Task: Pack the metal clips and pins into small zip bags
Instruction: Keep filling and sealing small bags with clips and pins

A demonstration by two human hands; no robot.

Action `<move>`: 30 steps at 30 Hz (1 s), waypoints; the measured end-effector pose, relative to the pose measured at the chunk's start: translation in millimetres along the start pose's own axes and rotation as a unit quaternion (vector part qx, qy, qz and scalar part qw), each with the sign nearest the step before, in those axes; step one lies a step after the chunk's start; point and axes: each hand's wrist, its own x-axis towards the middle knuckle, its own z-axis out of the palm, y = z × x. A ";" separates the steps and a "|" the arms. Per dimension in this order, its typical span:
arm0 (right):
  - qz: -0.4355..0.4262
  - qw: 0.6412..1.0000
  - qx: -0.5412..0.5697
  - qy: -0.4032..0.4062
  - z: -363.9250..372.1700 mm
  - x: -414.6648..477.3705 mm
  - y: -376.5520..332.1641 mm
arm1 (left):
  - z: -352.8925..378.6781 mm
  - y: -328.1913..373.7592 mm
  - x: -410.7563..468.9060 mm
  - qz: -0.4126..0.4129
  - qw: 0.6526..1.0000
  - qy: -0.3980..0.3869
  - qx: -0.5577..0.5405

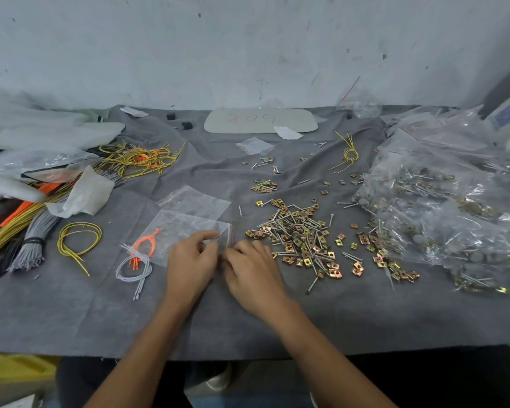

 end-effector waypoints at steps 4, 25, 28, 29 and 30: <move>0.035 0.998 0.033 0.038 -2.3 -1.8 -0.2 | 0.9 3.3 -2.5 0.008 1.000 0.014 0.010; -0.005 1.000 0.015 -0.019 -1.6 -1.1 -0.8 | -0.2 5.4 -7.0 0.014 0.994 0.052 0.096; 0.002 1.000 0.012 -0.011 -1.3 -1.6 0.0 | -0.7 4.9 -5.6 0.008 0.995 0.047 0.089; -0.007 1.000 0.004 -0.017 -0.8 -1.8 0.7 | -0.7 4.3 -4.4 0.004 0.996 0.040 0.073; -0.014 1.000 0.001 -0.022 -0.4 -2.0 1.5 | -0.7 3.8 -3.3 0.000 0.998 0.034 0.054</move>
